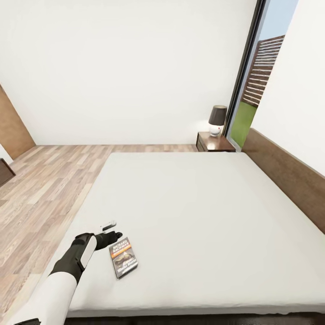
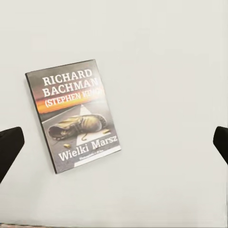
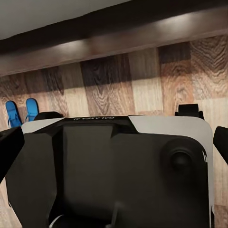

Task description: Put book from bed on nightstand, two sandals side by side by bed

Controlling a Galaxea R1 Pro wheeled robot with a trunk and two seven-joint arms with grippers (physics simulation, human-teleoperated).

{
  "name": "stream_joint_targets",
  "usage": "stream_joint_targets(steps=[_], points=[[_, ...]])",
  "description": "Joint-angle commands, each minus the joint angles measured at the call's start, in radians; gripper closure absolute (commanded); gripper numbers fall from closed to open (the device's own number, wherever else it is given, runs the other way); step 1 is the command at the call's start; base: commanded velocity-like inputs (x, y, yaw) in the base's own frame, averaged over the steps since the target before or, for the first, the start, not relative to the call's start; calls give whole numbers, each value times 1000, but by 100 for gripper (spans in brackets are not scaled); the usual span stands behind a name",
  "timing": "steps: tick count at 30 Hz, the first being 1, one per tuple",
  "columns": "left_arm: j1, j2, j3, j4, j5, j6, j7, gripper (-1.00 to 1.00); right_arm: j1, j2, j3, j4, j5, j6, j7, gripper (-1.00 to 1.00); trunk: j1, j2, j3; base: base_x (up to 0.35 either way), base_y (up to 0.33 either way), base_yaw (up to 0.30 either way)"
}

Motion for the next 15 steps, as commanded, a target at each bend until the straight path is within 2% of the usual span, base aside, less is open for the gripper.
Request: stream_joint_targets(steps=[1, 7, 10, 15], points=[[-2, 0, 3, -8, 2, 38, -3, -100, -2, 0, 4, 5, -7, -7, 5, -100, 0, -1, -3, 0, 0, 0], [-32, 0, 1, -83, 2, 149, -1, -100, -2, 0, 4, 5, -7, -7, 7, -100, 0, -1, -13, 0, 0, 0], [-79, -1, 0, -106, 1, 243, 15, -100, -2, 0, 4, 5, -7, -7, 8, -100, 0, -1, -17, 0, 0, 0], [-143, -3, -1, -113, 2, 330, 75, -100, -2, -1, 4, 5, -8, -7, 8, -100, 0, -1, -25, 0, 0, 0]])
